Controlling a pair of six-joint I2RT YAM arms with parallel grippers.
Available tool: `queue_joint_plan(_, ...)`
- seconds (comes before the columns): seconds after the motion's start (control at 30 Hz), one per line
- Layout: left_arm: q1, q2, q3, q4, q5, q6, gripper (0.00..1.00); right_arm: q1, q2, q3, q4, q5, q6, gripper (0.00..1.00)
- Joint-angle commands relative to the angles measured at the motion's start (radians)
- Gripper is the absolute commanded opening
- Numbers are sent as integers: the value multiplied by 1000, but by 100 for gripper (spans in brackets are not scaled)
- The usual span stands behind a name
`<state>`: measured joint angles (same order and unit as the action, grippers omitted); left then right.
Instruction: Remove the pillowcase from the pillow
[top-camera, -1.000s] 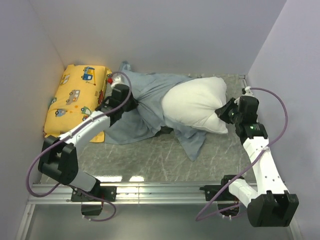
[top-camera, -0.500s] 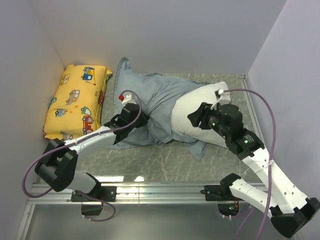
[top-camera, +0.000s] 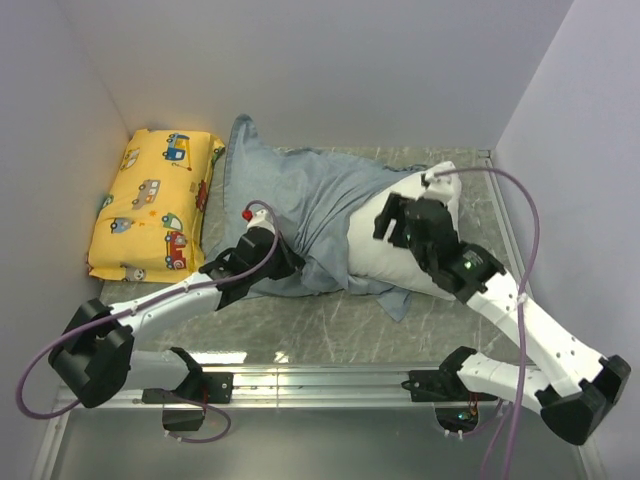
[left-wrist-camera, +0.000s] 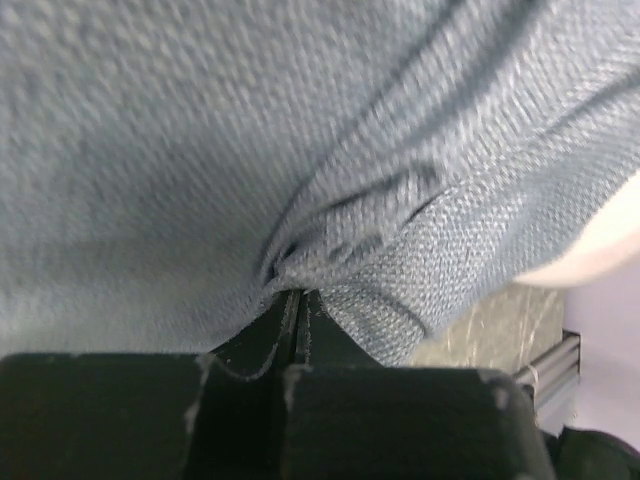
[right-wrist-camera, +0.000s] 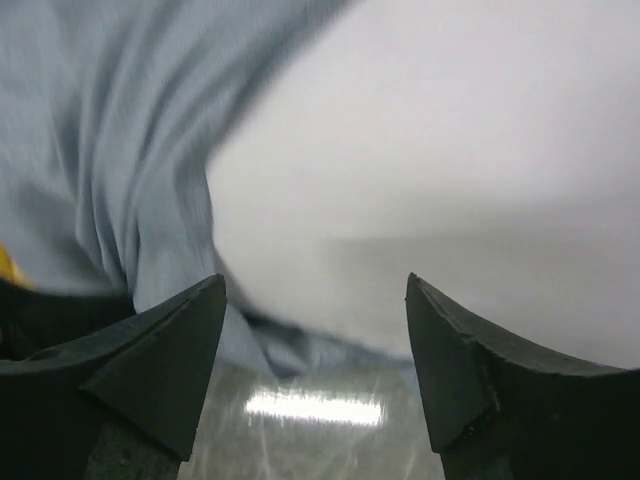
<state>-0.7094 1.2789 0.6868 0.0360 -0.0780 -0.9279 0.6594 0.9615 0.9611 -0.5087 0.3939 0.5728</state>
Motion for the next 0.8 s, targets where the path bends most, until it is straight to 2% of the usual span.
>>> queue_joint_plan(0.0, -9, -49, -26, -116, 58, 12, 0, -29, 103, 166, 10, 206, -54, 81)
queue_joint_plan(0.1, -9, -88, -32, -142, 52, 27, 0, -76, 180, 180, -19, 241, -53, 82)
queue_joint_plan(0.17, -9, -113, -38, -145, 46, 38, 0, -116, 183, 92, 43, 243, -41, 86)
queue_joint_plan(0.23, -9, -121, -47, -142, 46, 40, 0, -215, 172, -19, 113, 110, -21, 86)
queue_joint_plan(0.37, -10, -102, -50, -119, 56, 44, 0, -315, 232, -114, 301, -57, -13, 85)
queue_joint_plan(0.43, -9, -90, -35, -119, 63, 49, 1, -326, 301, -122, 347, -113, -24, 74)
queue_joint_plan(0.47, -9, -87, -18, -122, 60, 55, 0, -327, 313, -130, 387, -130, -22, 42)
queue_joint_plan(0.5, -9, -84, -3, -130, 54, 61, 0, -325, 306, -162, 409, -157, -13, 16)
queue_joint_plan(0.53, -9, -76, 17, -152, 43, 79, 0, -326, 293, -183, 435, -158, -4, 0)
queue_joint_plan(0.67, -7, -58, 207, -222, 14, 144, 3, -317, 173, -303, 580, -152, 15, 0)
queue_joint_plan(0.77, -9, -38, 356, -277, -25, 193, 17, -311, 85, -395, 657, -129, 12, 0)
